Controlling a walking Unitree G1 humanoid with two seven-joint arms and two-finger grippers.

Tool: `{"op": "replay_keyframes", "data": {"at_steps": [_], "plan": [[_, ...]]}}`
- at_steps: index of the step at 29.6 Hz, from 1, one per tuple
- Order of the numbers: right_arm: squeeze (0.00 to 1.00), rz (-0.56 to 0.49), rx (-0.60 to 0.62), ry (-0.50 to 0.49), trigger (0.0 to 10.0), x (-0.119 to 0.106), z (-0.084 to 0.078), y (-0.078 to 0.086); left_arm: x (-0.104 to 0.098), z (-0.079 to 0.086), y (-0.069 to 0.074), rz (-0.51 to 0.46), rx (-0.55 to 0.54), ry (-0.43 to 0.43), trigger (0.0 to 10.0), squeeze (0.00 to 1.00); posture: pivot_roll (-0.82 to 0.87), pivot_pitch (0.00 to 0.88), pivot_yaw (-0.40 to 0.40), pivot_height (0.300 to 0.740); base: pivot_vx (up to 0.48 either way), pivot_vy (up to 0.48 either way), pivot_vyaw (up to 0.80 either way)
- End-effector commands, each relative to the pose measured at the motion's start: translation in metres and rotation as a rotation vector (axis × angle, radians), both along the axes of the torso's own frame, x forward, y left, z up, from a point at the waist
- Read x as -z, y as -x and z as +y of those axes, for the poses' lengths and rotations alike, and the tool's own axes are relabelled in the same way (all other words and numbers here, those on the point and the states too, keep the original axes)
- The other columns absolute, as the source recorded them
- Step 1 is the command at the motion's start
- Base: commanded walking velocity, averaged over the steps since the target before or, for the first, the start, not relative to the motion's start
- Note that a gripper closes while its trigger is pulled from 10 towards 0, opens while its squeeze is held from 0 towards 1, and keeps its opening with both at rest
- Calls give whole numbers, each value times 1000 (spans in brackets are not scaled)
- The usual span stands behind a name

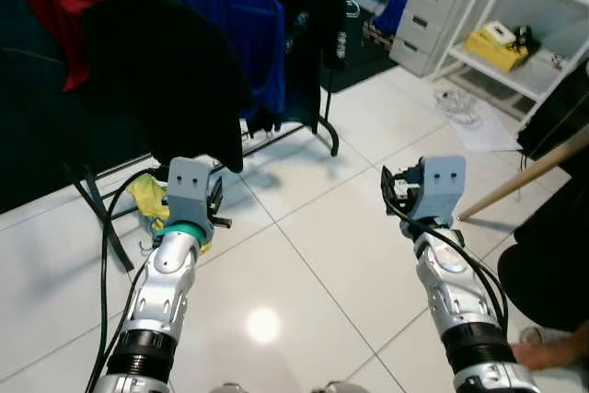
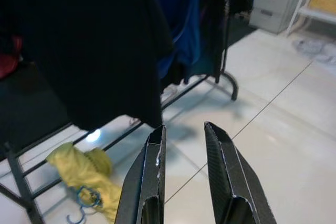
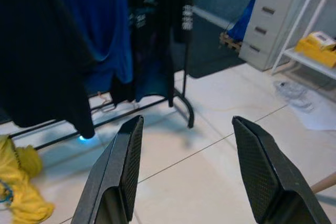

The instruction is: Hang hanger

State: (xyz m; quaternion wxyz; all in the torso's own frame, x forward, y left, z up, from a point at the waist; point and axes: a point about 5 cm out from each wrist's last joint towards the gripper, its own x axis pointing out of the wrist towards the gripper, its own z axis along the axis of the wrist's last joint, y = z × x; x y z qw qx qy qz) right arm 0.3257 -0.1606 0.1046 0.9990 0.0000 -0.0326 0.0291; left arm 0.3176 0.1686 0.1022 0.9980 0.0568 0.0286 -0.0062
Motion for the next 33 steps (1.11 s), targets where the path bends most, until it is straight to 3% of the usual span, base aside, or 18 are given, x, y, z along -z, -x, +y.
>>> {"op": "replay_keyframes", "data": {"at_steps": [1, 20, 33], "plan": [[0, 7, 10, 0, 10000, 3, -5, 2, 2, -3, 0, 6, 9, 5, 10000, 0, -64, 3, 24, 740, 480, 0, 0], [0, -4, 26, 7, 10000, 2, -7, 3, 1, -7, -3, 0, 27, 4, 10000, 0, -66, 16, 36, 740, 480, 0, 0], [0, -29, -6, 21, 10000, -4, -3, 3, 1, -8, -4, -1, 33, 2, 10000, 0, -72, 19, 37, 740, 480, 0, 783]]}}
